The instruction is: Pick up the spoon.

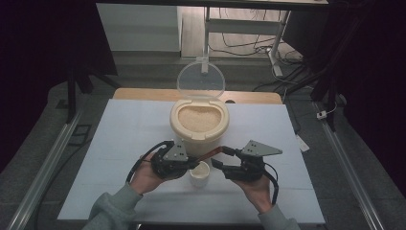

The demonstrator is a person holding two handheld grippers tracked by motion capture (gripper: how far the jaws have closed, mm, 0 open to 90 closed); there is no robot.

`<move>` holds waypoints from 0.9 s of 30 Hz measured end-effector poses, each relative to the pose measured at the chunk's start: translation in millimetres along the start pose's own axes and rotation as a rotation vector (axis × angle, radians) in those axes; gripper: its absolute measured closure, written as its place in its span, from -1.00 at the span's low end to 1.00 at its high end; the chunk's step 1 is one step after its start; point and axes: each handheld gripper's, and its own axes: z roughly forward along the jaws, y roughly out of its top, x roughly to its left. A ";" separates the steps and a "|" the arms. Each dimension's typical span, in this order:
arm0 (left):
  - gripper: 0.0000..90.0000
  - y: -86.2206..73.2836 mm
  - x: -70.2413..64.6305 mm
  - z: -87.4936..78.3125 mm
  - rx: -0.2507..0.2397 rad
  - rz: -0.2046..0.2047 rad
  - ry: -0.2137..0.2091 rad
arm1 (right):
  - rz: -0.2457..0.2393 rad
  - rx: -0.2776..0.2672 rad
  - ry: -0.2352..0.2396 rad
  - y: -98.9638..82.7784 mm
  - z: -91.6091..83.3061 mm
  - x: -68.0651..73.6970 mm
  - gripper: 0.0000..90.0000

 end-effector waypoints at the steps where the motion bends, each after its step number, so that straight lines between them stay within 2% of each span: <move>1: 0.79 0.0 0.0 0.2 0.001 0.001 0.000 | 0.006 -0.009 0.002 -0.3 1.4 1.2 -0.07; 11: 0.79 1.0 -3.6 5.1 0.011 0.010 -0.011 | 0.034 -0.061 0.014 -1.4 5.2 6.1 0.23; 12: 0.79 1.2 -4.0 5.1 0.010 0.013 -0.011 | 0.050 -0.073 0.026 -1.4 4.9 6.0 0.31; 14: 0.79 1.2 -4.0 5.3 0.012 0.015 -0.012 | 0.056 -0.080 0.029 -1.4 4.5 6.0 0.35; 15: 0.79 1.2 -4.2 5.8 0.015 0.015 -0.016 | 0.078 -0.099 0.050 -1.4 4.0 5.4 0.44; 16: 0.79 1.2 -4.5 6.2 0.018 0.019 -0.016 | 0.078 -0.099 0.050 -1.4 4.0 5.4 0.44; 20: 0.79 0.9 -4.8 6.1 0.024 0.030 -0.015 | 0.105 -0.137 0.103 -1.0 3.3 5.4 0.64; 25: 0.79 1.0 -6.2 5.9 0.024 0.040 -0.011 | 0.150 -0.175 0.181 -0.6 3.4 2.6 0.81; 27: 0.79 1.1 -6.5 6.2 0.022 0.038 -0.012 | 0.152 -0.181 0.199 -0.1 3.3 2.8 0.84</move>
